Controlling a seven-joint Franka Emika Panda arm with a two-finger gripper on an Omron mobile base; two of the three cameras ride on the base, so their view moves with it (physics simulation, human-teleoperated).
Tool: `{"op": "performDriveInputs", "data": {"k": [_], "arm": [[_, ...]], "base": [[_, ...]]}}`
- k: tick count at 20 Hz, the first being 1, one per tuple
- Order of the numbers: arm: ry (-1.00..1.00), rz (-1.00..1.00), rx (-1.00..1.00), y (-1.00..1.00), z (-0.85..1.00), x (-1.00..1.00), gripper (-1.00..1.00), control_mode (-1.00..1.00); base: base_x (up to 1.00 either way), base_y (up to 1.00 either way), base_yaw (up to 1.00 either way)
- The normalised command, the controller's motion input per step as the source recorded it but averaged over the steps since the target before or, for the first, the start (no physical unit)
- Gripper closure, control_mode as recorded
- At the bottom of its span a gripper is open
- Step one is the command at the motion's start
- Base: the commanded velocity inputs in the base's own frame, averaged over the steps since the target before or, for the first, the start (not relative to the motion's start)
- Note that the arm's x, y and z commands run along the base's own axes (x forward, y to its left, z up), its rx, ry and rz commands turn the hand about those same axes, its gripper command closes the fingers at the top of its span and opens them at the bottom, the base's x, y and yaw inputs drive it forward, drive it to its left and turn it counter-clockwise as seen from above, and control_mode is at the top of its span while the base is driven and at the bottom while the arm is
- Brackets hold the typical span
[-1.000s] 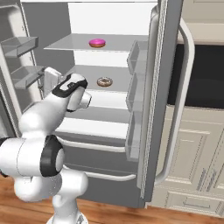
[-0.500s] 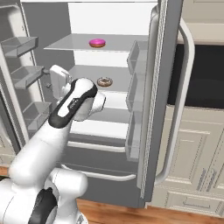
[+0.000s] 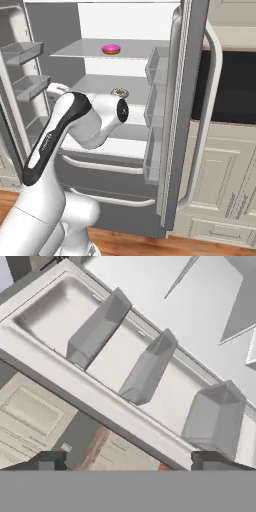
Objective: Take the donuts from the fridge and place them on the empty tray on the dining counter.
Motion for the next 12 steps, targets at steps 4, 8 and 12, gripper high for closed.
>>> {"op": "performDriveInputs", "data": {"k": [4,8,12], "arm": [[-0.04,-0.26,-0.6,-0.02,-0.09,-0.03,-1.0,-1.0],[0.05,-0.27,-0.39,-0.15,-0.01,-0.15,-1.0,-1.0],[0.06,-0.2,-0.25,-0.05,-0.03,-0.29,-1.0,-1.0]], "base": [[0.0,0.0,0.0],[0.0,0.0,0.0],[0.0,0.0,0.0]]}}
